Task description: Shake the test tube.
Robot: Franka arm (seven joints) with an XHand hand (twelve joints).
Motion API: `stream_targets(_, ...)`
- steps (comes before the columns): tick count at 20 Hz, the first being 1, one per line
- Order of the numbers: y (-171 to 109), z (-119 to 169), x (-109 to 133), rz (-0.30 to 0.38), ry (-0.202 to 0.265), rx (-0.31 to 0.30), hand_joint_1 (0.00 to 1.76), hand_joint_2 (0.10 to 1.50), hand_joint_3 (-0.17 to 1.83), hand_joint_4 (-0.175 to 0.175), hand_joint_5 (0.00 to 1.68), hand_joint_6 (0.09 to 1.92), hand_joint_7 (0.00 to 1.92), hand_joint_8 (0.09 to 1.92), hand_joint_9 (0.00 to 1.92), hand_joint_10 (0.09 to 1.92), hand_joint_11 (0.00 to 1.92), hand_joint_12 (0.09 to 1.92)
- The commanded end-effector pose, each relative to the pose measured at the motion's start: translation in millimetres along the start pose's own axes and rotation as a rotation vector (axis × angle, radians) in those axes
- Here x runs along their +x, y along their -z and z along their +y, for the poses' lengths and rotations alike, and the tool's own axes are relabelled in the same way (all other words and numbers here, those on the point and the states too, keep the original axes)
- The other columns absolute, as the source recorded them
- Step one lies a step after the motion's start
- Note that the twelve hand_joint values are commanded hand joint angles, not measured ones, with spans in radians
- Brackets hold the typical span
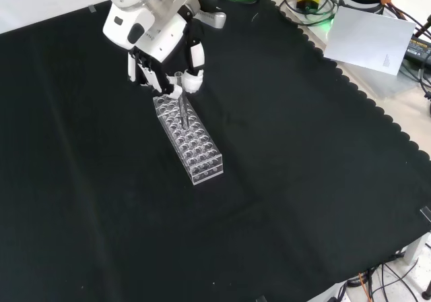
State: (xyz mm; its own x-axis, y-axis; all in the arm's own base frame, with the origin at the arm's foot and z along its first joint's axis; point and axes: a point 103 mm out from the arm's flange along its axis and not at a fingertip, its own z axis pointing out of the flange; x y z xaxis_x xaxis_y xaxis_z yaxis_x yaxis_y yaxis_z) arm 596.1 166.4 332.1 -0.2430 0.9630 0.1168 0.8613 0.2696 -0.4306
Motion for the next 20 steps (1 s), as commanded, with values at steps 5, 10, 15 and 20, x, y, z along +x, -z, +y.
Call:
stream_targets(5, -7.6, -18.7, -70.0, -0.037, -0.133, 0.022, 1.43, 0.6, 0.69, -0.175, 1.31, 0.57, 1.38, 0.77, 1.43, 0.18, 0.73, 1.24)
stream_targets(10, -7.8, -27.1, -98.2, -0.042, -0.188, 0.025, 1.43, 0.6, 0.69, -0.175, 1.31, 0.57, 1.38, 0.77, 1.43, 0.17, 0.73, 1.24)
stream_targets(15, -7.1, -32.5, -115.5, -0.049, -0.22, 0.027, 1.43, 0.6, 0.69, -0.175, 1.31, 0.57, 1.38, 0.77, 1.43, 0.17, 0.73, 1.24)
stream_targets(20, -9.0, -32.4, -115.1, -0.037, -0.208, 0.03, 1.43, 0.6, 0.69, -0.175, 1.31, 0.57, 1.38, 0.77, 1.43, 0.17, 0.73, 1.24)
